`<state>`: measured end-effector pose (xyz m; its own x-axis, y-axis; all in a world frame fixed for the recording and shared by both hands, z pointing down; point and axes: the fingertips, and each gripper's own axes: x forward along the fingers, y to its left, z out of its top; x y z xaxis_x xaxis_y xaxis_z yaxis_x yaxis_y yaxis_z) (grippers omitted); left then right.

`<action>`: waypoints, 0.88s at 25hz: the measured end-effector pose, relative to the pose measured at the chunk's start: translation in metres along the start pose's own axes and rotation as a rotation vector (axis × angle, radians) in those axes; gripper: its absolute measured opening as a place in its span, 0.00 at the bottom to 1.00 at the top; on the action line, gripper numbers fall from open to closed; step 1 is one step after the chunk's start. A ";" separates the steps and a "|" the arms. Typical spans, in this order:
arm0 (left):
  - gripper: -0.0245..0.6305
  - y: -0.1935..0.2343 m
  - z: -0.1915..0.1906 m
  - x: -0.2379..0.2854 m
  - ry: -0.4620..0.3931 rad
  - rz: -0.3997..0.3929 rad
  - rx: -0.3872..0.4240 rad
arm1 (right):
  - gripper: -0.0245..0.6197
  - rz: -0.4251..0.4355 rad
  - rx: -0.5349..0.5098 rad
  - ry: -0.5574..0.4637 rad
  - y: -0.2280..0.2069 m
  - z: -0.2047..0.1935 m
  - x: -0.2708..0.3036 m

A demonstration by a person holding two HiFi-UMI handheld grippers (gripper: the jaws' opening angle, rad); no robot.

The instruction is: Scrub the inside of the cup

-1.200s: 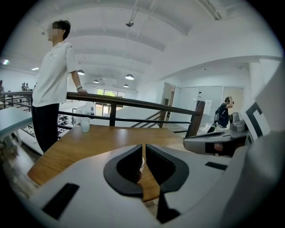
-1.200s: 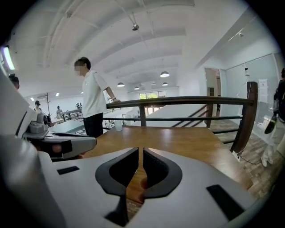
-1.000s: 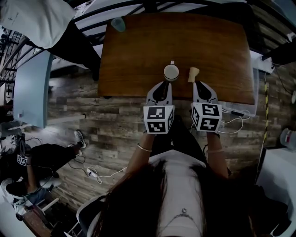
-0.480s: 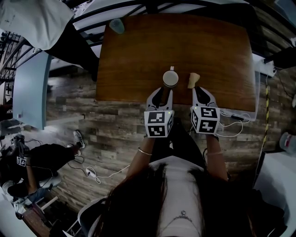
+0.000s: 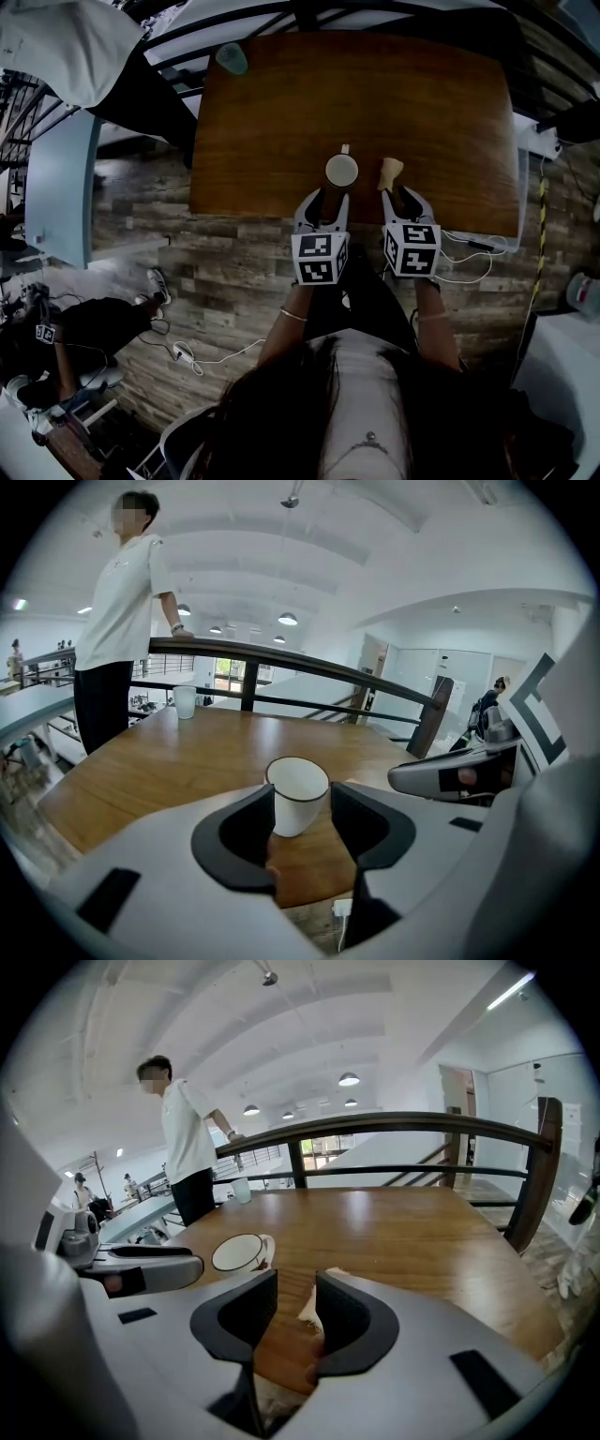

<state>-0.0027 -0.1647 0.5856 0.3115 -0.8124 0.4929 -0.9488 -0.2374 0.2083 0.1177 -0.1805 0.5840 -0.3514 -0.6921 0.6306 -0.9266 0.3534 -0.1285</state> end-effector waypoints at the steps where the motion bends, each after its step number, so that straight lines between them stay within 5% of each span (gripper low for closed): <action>1: 0.31 0.001 -0.002 0.002 0.004 0.002 -0.002 | 0.24 0.001 0.002 0.006 -0.001 -0.001 0.002; 22: 0.49 0.008 -0.032 0.042 0.047 0.007 -0.044 | 0.35 0.010 0.046 0.100 -0.012 -0.035 0.043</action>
<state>0.0046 -0.1841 0.6350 0.3075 -0.7877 0.5338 -0.9483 -0.2071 0.2406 0.1188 -0.1926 0.6397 -0.3472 -0.6214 0.7024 -0.9293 0.3287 -0.1686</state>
